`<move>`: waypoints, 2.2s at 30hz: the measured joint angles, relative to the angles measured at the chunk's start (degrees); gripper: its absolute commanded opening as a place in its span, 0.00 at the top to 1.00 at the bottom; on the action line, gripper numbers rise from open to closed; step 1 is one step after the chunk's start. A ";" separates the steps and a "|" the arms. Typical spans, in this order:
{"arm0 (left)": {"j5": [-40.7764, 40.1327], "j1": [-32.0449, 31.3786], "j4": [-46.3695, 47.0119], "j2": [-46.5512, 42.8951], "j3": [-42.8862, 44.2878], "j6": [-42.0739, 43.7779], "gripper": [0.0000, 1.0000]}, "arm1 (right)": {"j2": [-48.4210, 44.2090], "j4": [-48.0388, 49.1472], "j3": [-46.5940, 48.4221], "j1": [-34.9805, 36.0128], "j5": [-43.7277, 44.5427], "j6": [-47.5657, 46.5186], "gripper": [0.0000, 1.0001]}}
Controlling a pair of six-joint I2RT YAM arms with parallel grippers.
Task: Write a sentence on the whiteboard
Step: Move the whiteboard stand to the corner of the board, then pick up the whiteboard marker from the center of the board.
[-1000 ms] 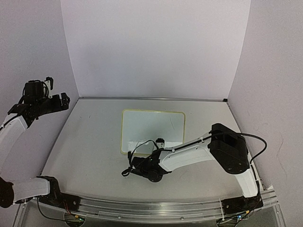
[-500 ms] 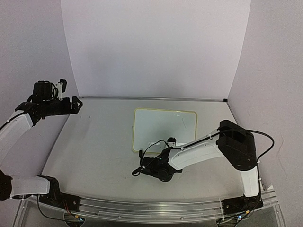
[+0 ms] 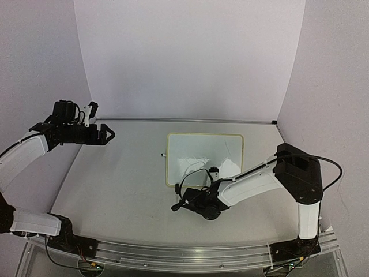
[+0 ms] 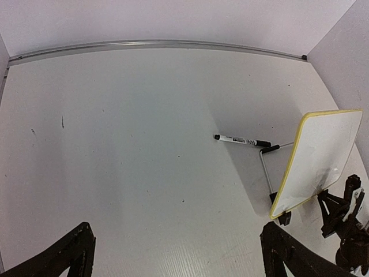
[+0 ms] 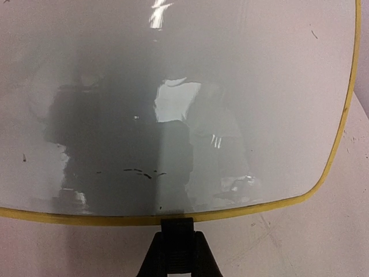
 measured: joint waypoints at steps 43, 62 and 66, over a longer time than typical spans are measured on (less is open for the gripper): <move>19.81 -5.82 14.73 33.62 13.64 -1.13 0.06 | -40.78 23.46 -24.14 -8.98 -26.81 -30.14 0.07; 33.28 -11.14 17.69 66.43 39.55 7.26 0.42 | -48.87 23.39 -26.81 -22.44 -37.27 -32.40 0.07; 33.69 -12.21 16.53 70.53 42.51 7.73 0.42 | -48.65 23.37 -26.78 -22.44 -38.02 -31.85 0.07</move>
